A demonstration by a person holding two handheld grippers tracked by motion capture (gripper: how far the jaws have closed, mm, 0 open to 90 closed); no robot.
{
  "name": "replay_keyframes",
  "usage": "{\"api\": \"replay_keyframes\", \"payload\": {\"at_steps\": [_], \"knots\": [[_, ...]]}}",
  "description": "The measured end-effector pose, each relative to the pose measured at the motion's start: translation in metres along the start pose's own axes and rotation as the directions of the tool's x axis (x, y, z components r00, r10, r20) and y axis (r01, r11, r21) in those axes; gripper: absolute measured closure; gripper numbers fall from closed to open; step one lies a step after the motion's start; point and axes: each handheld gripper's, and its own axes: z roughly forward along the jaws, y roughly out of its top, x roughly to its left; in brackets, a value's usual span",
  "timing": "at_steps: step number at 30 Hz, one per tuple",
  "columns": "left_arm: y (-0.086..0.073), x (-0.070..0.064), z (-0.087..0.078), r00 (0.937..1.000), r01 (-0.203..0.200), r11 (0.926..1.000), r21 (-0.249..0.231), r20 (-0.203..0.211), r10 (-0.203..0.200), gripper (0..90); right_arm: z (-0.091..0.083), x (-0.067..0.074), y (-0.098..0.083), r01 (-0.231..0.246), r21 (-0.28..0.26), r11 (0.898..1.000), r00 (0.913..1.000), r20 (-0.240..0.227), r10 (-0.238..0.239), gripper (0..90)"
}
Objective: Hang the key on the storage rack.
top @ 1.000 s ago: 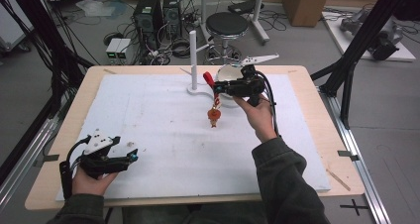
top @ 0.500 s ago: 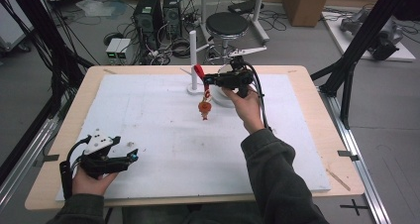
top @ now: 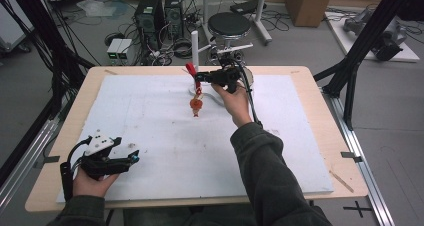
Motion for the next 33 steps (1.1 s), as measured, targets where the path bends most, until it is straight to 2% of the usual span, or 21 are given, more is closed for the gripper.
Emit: {"api": "replay_keyframes", "payload": {"at_steps": [10, 15, 20, 33], "knots": [[0.000, 0.000, 0.000, 1.0000, -0.001, 1.0000, -0.001, 0.003, 0.001, 24.5, 0.012, -0.020, -0.005, -0.074, -0.008, 0.997, 0.9969, 0.028, 0.074, 74.8], [0.000, 0.000, 0.001, 1.0000, 0.000, 1.0000, -0.002, 0.003, 0.000, 24.5, 0.018, -0.023, -0.004, -0.075, 0.005, 0.997, 0.9965, 0.038, 0.075, 74.8], [0.000, -0.001, 0.001, 1.0000, 0.001, 1.0000, -0.003, 0.003, -0.001, 24.4, 0.023, -0.026, -0.005, -0.100, 0.004, 0.995, 0.9940, 0.043, 0.100, 74.8], [0.001, -0.002, 0.001, 1.0000, -0.002, 1.0000, -0.001, 0.005, 0.002, 24.5, 0.024, -0.035, -0.005, -0.126, -0.008, 0.992, 0.9902, 0.059, 0.127, 74.8]]}}
